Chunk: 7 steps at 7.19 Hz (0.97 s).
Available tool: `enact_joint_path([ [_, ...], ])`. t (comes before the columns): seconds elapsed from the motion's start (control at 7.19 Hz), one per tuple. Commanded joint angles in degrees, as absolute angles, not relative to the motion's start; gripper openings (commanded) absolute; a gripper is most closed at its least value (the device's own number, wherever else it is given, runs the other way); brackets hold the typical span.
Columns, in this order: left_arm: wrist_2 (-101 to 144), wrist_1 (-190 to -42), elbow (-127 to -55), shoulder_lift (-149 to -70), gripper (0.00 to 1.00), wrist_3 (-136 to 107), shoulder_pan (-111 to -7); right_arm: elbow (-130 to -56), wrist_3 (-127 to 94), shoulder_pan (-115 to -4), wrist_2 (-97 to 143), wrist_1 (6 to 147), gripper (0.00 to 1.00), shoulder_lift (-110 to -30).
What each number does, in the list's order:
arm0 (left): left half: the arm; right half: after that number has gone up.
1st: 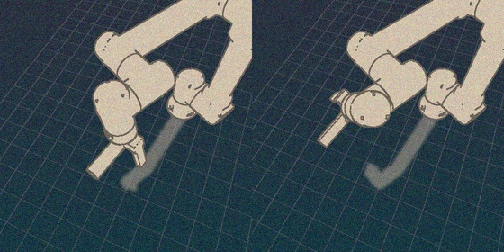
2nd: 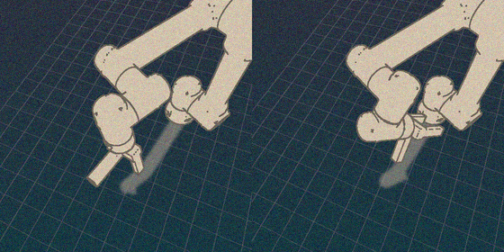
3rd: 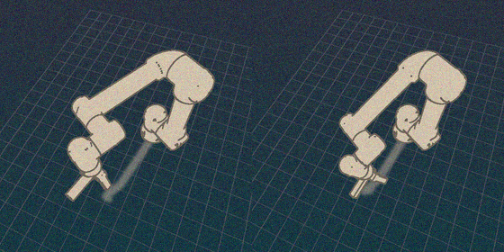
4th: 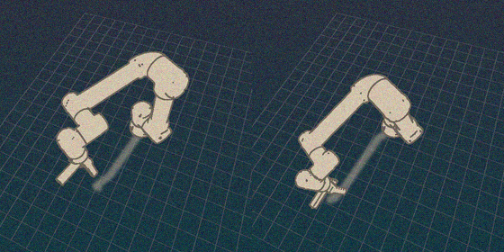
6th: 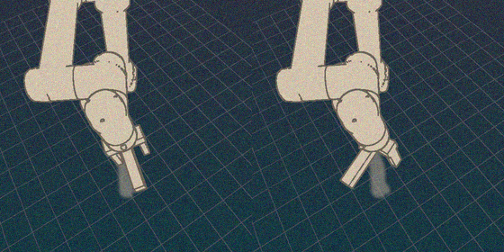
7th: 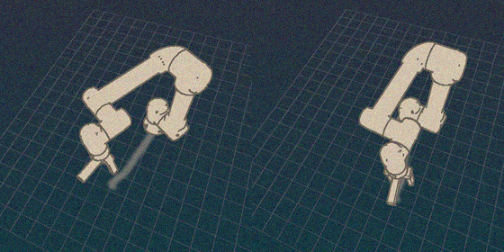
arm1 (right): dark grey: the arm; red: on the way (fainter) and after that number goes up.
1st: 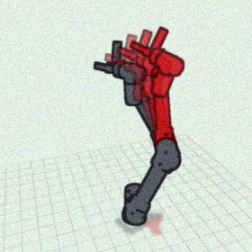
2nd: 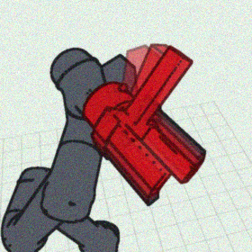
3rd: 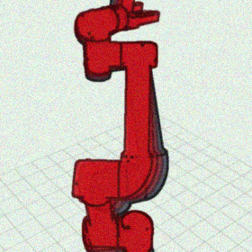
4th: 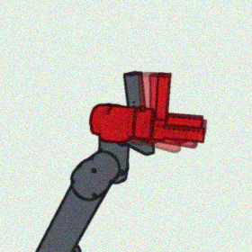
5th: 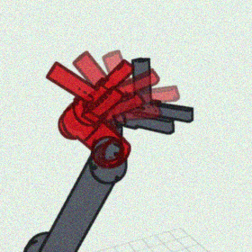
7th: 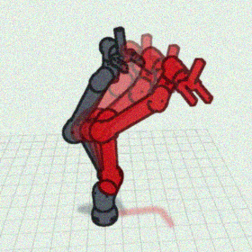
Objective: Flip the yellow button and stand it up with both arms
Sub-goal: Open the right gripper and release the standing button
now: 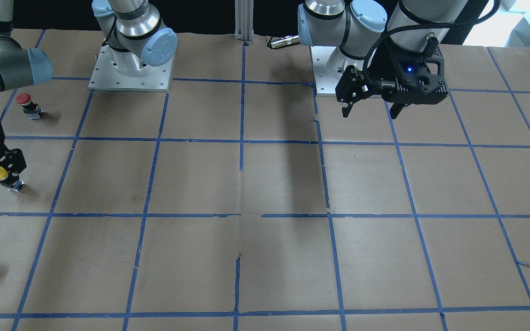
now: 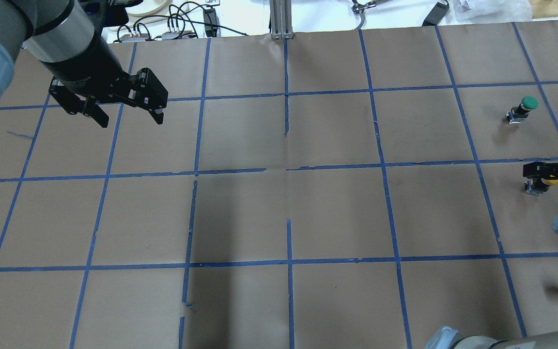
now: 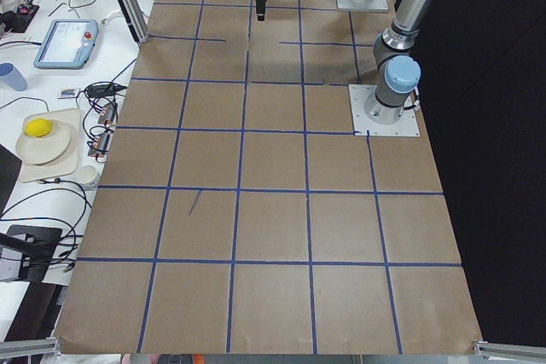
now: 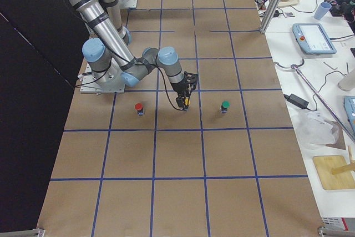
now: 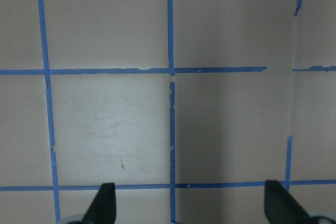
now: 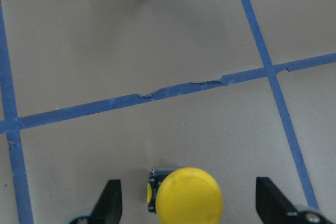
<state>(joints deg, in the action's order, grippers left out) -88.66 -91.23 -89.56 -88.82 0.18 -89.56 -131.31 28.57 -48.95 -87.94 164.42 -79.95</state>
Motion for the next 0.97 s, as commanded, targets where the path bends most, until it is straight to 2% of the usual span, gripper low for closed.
enact_joint_path([
  [0.0, -88.68, -91.14, -89.56, -88.86, 1.0, 0.18, -89.56, -129.48, 27.35, -49.04, -87.89, 158.34, 0.93, -83.56],
  [0.28, -88.59, -91.14, -89.47, -88.86, 1.0, 0.18, -89.56, -122.39, 24.62, -49.48, -87.71, 141.06, 0.93, -88.31],
  [0.83, -88.59, -91.14, -89.47, -88.95, 1.0, 0.17, -89.65, -100.51, 16.4, -56.31, -87.81, 104.22, 1.0, -88.86],
])
